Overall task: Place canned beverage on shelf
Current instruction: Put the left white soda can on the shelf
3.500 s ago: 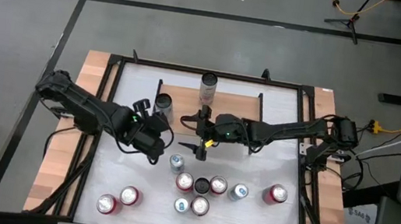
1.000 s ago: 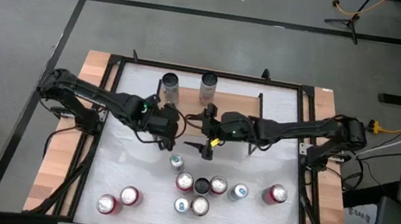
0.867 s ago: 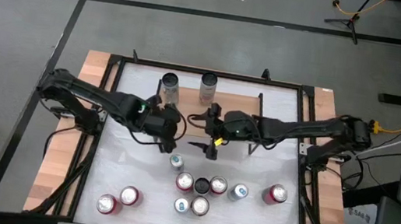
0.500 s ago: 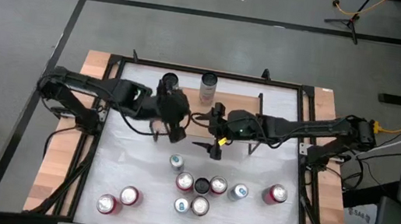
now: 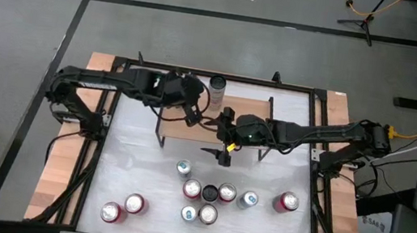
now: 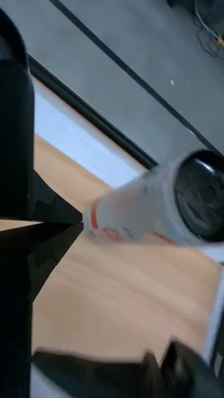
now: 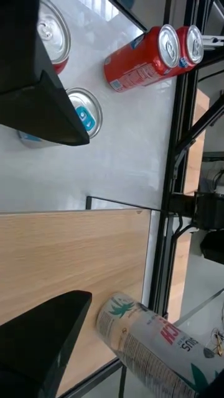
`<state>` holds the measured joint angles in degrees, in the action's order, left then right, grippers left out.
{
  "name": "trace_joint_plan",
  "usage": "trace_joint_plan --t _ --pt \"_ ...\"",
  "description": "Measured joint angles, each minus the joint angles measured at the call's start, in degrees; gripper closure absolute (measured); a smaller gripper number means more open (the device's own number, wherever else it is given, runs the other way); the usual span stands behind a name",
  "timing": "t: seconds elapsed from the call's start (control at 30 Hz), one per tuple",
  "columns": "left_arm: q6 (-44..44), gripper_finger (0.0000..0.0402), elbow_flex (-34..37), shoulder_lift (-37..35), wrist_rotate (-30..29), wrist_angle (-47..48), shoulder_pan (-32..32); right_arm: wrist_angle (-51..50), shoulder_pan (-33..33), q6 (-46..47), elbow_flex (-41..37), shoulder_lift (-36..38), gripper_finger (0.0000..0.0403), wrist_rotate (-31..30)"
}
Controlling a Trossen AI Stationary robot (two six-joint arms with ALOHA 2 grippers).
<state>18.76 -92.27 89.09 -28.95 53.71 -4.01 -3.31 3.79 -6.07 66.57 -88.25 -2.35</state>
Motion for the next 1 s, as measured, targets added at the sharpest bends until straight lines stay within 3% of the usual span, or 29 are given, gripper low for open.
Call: trace_joint_plan --t 1.0 --pt "0.45 0.0402 0.00 -0.05 -6.64 1.53 -1.36 -0.28 0.00 0.00 0.00 0.00 0.0010 0.00"
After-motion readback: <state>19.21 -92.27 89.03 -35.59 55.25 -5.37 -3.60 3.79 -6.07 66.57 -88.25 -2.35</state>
